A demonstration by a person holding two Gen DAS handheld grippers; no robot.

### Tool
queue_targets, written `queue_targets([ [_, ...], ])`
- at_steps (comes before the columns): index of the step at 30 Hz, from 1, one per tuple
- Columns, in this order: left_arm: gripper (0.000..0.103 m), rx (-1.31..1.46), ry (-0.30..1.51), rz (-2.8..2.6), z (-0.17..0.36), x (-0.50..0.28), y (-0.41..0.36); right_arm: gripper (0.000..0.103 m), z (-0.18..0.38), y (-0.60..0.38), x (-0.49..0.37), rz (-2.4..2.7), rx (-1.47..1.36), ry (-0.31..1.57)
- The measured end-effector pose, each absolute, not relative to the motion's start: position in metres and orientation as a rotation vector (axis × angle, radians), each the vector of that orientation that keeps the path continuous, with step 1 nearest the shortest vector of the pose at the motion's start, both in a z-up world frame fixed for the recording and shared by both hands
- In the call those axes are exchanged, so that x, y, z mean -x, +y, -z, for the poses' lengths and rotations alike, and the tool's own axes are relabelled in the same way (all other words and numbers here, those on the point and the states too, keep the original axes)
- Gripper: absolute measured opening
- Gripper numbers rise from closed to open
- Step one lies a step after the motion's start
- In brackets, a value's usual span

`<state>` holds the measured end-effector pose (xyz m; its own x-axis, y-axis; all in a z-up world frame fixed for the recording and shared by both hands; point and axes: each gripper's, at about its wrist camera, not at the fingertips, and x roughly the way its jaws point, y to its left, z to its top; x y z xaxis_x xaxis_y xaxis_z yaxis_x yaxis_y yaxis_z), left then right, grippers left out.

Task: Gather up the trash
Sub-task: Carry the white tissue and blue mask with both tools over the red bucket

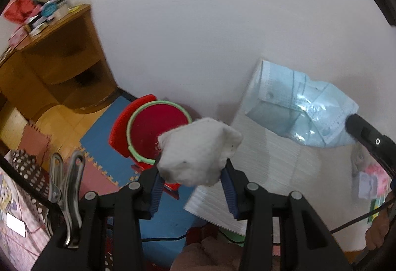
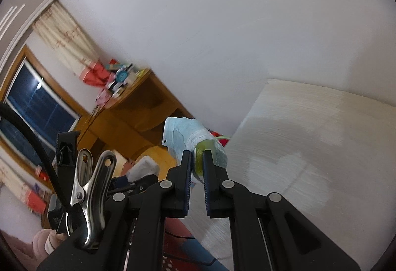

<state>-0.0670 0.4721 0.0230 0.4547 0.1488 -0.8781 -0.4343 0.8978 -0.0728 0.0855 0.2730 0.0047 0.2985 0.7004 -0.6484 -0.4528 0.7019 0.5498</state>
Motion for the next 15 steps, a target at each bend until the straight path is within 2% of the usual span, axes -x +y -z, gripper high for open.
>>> queue_targets([
  [15, 0.044, 0.36, 1.02, -0.493, -0.015, 0.076, 0.542, 0.01, 0.015, 0.355, -0.11, -0.908, -0.178, 1.071],
])
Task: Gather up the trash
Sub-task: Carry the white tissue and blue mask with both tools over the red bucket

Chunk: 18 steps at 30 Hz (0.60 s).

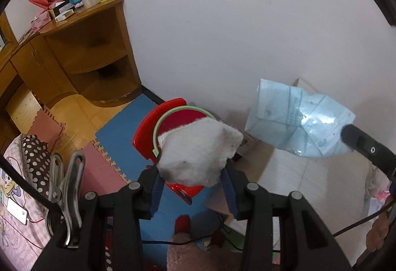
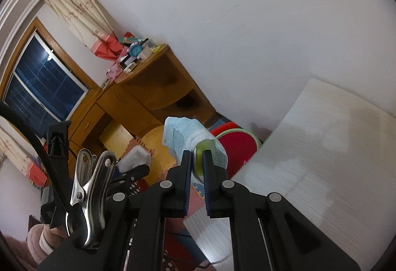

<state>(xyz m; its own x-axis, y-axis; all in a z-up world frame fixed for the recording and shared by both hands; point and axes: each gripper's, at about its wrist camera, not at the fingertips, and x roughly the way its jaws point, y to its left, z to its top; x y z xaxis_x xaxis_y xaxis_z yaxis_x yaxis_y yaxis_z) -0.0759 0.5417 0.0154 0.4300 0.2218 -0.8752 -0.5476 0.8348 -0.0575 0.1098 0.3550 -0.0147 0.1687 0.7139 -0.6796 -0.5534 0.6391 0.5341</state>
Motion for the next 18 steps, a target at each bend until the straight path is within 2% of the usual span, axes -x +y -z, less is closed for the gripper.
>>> queue_targets([
  [10, 0.044, 0.317, 1.065, -0.43, 0.014, 0.06, 0.603, 0.01, 0.035, 0.415, -0.12, -0.853, -0.185, 1.112],
  [18, 0.044, 0.322, 1.104, -0.329, 0.061, 0.039, 0.646, 0.01, 0.063, 0.465, -0.133, -0.797, -0.183, 1.169],
])
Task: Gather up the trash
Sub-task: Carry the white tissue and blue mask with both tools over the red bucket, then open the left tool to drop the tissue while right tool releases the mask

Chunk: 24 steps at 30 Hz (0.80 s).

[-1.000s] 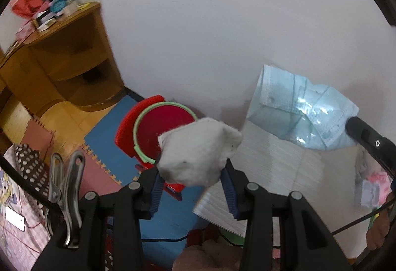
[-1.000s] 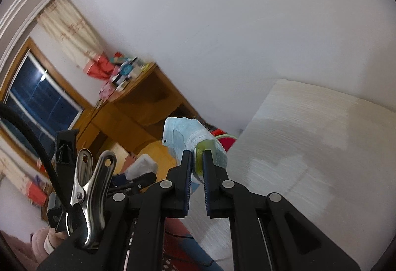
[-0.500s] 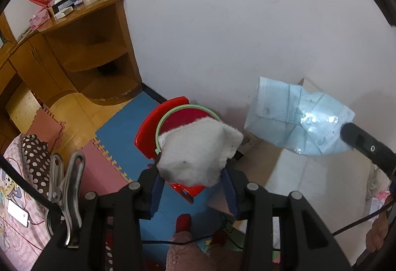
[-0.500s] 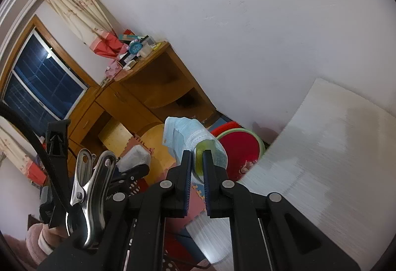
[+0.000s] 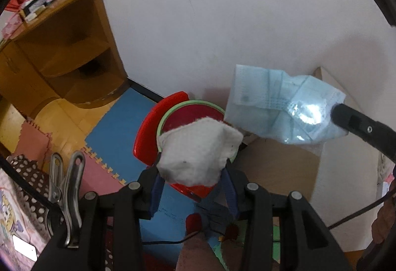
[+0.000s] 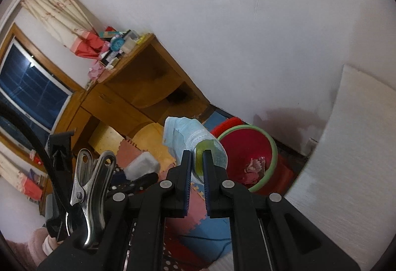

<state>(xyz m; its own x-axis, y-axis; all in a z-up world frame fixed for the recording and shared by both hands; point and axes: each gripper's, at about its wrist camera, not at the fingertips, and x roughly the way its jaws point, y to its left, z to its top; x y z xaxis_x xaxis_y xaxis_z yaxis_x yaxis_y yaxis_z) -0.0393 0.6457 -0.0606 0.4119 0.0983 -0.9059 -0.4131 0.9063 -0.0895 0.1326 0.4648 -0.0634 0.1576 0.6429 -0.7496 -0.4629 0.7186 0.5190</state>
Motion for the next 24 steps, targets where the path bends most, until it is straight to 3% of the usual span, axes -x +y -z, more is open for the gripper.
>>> queue_targets([
  [24, 0.044, 0.412, 1.23, -0.165, 0.21, -0.039, 0.675, 0.01, 0.205, 0.544, -0.207, -0.534, 0.065, 1.432],
])
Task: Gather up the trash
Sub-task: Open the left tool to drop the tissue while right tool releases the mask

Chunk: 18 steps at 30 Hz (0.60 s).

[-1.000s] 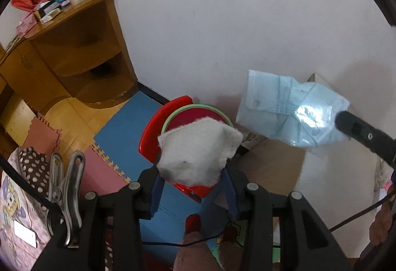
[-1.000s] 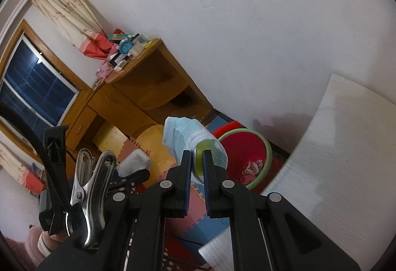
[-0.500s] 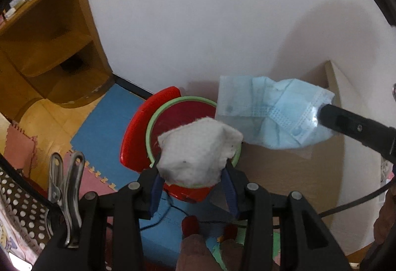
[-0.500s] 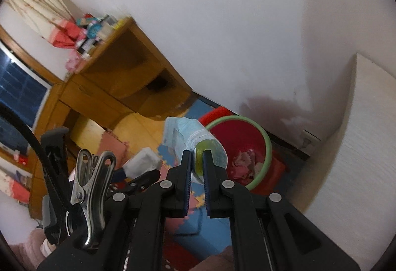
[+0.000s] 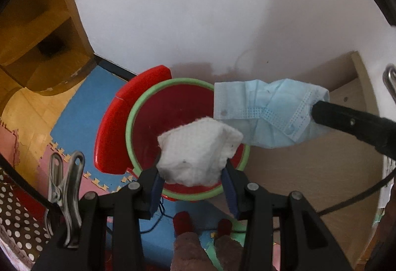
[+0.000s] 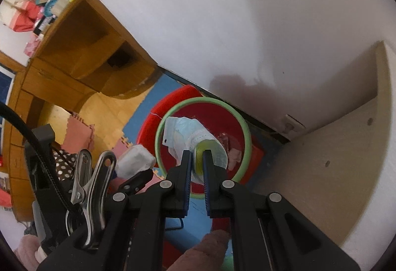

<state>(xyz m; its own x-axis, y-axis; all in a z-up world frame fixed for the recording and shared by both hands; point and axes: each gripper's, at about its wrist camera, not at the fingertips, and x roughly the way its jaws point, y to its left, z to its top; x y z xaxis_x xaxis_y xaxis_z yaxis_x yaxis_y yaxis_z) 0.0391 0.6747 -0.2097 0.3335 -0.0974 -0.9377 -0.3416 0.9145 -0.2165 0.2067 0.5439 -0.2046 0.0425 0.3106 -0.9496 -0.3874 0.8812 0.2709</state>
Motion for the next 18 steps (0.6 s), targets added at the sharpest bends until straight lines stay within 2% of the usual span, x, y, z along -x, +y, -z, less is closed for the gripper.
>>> queue_targets([
  [9, 0.048, 0.387, 1.251, -0.146, 0.237, -0.058, 0.672, 0.01, 0.228, 0.559, -0.217, -0.493, 0.079, 1.467],
  [13, 0.062, 0.365, 1.253, -0.129, 0.239, -0.063, 0.668, 0.01, 0.231, 0.561, -0.218, -0.479, 0.079, 1.475],
  [18, 0.066, 0.345, 1.252, -0.136, 0.241, -0.065, 0.666, 0.012, 0.234, 0.559, -0.218, -0.475, 0.052, 1.486],
])
